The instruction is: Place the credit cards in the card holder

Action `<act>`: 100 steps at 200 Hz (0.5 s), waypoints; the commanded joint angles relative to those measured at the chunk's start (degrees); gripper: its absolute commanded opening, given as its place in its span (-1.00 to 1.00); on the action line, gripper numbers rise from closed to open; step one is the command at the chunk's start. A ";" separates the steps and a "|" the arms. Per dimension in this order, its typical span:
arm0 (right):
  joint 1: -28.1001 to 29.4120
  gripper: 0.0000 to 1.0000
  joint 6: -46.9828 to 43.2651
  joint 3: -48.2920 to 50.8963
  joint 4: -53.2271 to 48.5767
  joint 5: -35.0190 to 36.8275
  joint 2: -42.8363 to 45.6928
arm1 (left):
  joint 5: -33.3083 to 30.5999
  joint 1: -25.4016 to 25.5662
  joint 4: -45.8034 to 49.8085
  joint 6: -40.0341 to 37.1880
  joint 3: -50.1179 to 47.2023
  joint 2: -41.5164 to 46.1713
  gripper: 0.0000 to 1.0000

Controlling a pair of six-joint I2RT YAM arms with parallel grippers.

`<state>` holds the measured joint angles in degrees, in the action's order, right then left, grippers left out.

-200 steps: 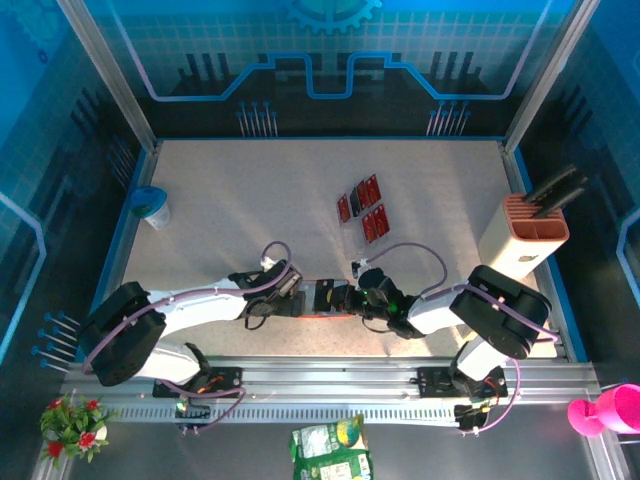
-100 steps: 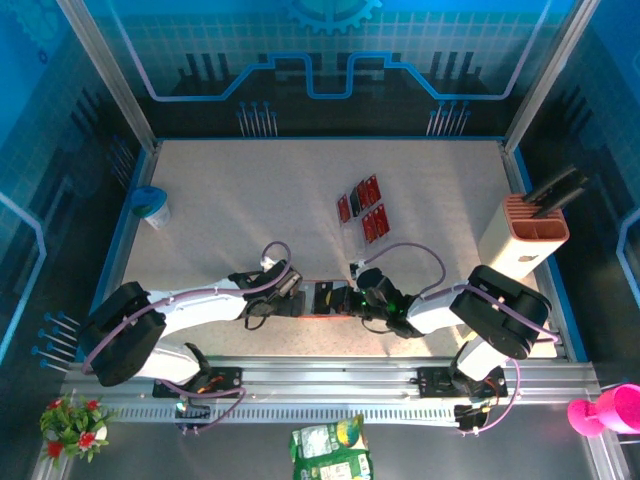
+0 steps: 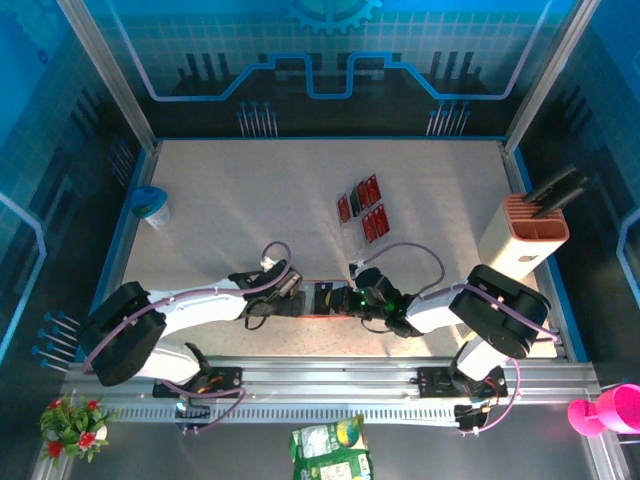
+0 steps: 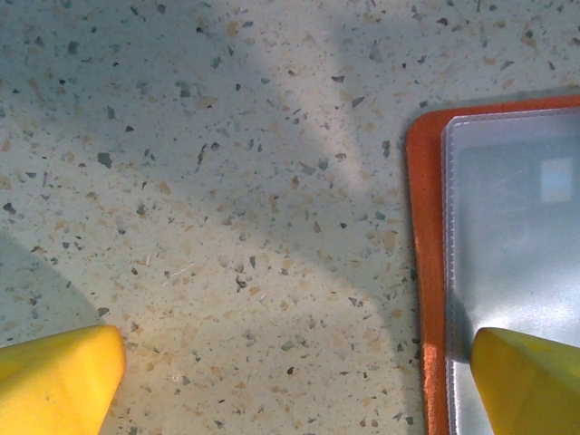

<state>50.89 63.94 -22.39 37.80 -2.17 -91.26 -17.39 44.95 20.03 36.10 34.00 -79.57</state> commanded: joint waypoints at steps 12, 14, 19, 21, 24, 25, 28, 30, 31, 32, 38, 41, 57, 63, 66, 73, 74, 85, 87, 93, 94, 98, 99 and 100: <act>1.35 -1.00 0.13 -0.80 -6.56 -0.93 -2.60 | 1.45 -0.38 -1.14 1.10 -1.94 -2.34 0.98; 1.39 -1.00 0.13 -0.92 -6.59 -1.02 -2.67 | 1.45 -0.39 -1.14 1.09 -1.99 -2.34 0.99; 1.40 -1.00 0.09 -1.18 -6.74 -1.22 -3.05 | 1.45 -0.39 -1.22 1.10 -2.01 -2.34 0.99; 1.40 -1.00 0.07 -1.30 -6.81 -1.24 -3.15 | 1.45 -0.34 -1.22 1.09 -2.01 -2.34 0.99; 1.40 -1.00 0.05 -1.54 -6.85 -1.42 -3.34 | 1.41 -0.38 -1.27 1.08 -2.01 -2.34 0.99; 1.40 -1.00 0.00 -1.57 -6.90 -1.42 -3.41 | 1.40 -0.39 -1.33 1.08 -2.01 -2.34 0.99; 1.40 -1.00 -0.04 -1.78 -6.99 -1.57 -3.66 | 1.39 -0.34 -1.31 1.08 -2.01 -2.39 0.99; 1.40 -1.00 -0.04 -1.87 -7.03 -1.64 -3.81 | 1.39 -0.33 -1.36 1.08 -2.07 -2.40 0.99; 1.36 -1.00 -0.05 -1.91 -7.03 -1.71 -3.91 | 1.39 -0.36 -1.33 1.08 -2.08 -2.42 0.98; 1.38 -1.00 -0.05 -1.93 -7.04 -1.75 -4.00 | 1.39 -0.37 -1.32 1.08 -2.09 -2.42 0.98; 1.43 -1.00 -0.13 -2.23 -7.04 -1.99 -4.49 | 1.44 -0.34 -1.39 1.08 -2.10 -2.43 0.99; 1.43 -1.00 -0.12 -2.34 -7.04 -2.10 -4.64 | 1.45 -0.38 -1.40 1.04 -2.09 -2.42 0.99; 1.42 -1.00 -0.09 -2.99 -7.03 -3.02 -5.84 | 1.57 -0.34 -1.66 0.99 -2.19 -2.48 0.98; 1.48 -1.00 -0.21 -3.18 -7.14 -3.37 -6.11 | 1.57 -0.36 -1.73 0.99 -2.23 -2.52 0.99; 1.49 -1.00 -0.22 -3.35 -7.32 -3.64 -6.28 | 1.57 -0.37 -1.75 0.99 -2.26 -2.50 0.99; 1.48 -1.00 -0.45 -3.66 -7.87 -3.96 -6.36 | 1.50 -0.33 -1.84 0.99 -2.27 -2.52 0.99; 1.44 -1.00 -0.51 -3.73 -7.98 -4.01 -6.28 | 1.49 -0.36 -1.84 0.95 -2.27 -2.52 0.99; 1.41 -0.76 -1.28 -4.31 -9.73 -4.31 -5.81 | 1.59 -0.32 -2.00 0.96 -2.27 -2.53 0.99; 1.40 -0.72 -1.45 -4.48 -10.02 -4.33 -5.67 | 1.55 -0.35 -2.06 0.96 -2.27 -2.59 0.99; 1.32 -0.57 -2.02 -4.65 -11.13 -4.42 -4.94 | 1.52 -0.39 -2.10 0.91 -2.27 -2.60 0.99; 1.27 -0.55 -2.13 -4.71 -11.37 -4.42 -4.74 | 1.54 -0.39 -2.10 0.91 -2.27 -2.61 0.98; 1.12 -0.47 -2.57 -4.82 -12.20 -4.42 -4.18 | 1.50 -0.38 -2.10 0.95 -2.23 -2.65 0.99; 1.13 -0.45 -2.67 -4.93 -12.39 -4.42 -4.01 | 1.49 -0.39 -2.15 0.93 -2.25 -2.63 0.99; 1.13 -0.43 -2.76 -4.93 -12.57 -4.42 -3.83 | 1.49 -0.39 -2.17 0.92 -2.26 -2.62 0.99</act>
<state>51.03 63.66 -27.05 36.10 -5.23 -95.18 -17.61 44.95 19.66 36.10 33.91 -79.64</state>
